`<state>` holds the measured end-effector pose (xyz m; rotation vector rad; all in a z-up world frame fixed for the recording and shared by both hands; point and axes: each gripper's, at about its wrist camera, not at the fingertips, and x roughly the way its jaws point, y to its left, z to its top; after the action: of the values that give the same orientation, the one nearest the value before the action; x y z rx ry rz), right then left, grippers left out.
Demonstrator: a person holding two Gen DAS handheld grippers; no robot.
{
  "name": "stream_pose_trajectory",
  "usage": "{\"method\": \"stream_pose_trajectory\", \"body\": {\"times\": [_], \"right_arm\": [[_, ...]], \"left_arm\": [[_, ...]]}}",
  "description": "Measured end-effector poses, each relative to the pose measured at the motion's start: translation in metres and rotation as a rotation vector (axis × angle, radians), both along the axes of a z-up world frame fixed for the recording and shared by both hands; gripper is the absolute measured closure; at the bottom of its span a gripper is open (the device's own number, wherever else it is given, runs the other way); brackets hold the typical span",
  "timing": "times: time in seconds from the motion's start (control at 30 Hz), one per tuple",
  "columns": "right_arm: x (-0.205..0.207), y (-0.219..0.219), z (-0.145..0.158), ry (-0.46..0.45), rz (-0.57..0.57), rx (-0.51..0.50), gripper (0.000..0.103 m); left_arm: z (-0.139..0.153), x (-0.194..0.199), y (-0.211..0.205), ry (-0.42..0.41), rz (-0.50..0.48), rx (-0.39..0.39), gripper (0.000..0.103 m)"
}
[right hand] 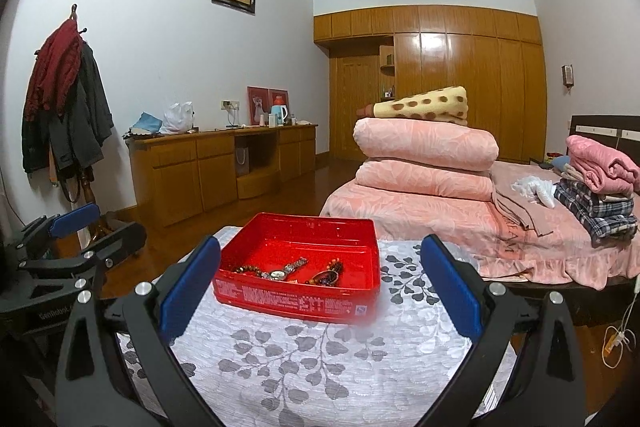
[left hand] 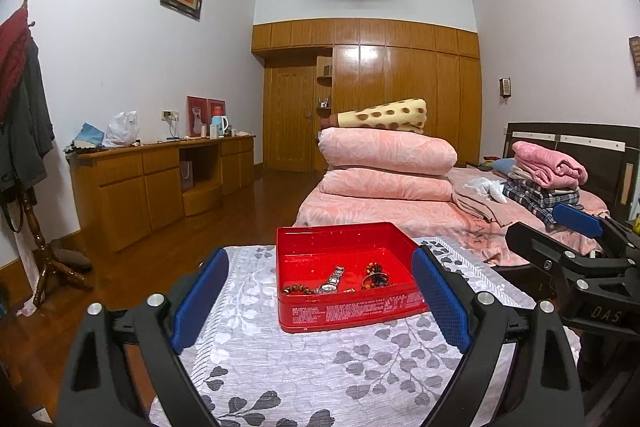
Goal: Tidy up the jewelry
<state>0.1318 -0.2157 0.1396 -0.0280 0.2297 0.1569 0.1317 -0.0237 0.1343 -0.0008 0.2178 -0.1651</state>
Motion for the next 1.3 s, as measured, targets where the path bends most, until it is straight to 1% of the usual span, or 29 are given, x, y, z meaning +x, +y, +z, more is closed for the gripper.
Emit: {"method": "stream_pose_trajectory", "body": {"times": [1.3], "right_arm": [[-0.0009,0.0007,0.0008,-0.003,0.006,0.003,0.006]], "left_arm": [[0.0030,-0.0010,0.0033,0.004,-0.001,0.005,0.012]]}}
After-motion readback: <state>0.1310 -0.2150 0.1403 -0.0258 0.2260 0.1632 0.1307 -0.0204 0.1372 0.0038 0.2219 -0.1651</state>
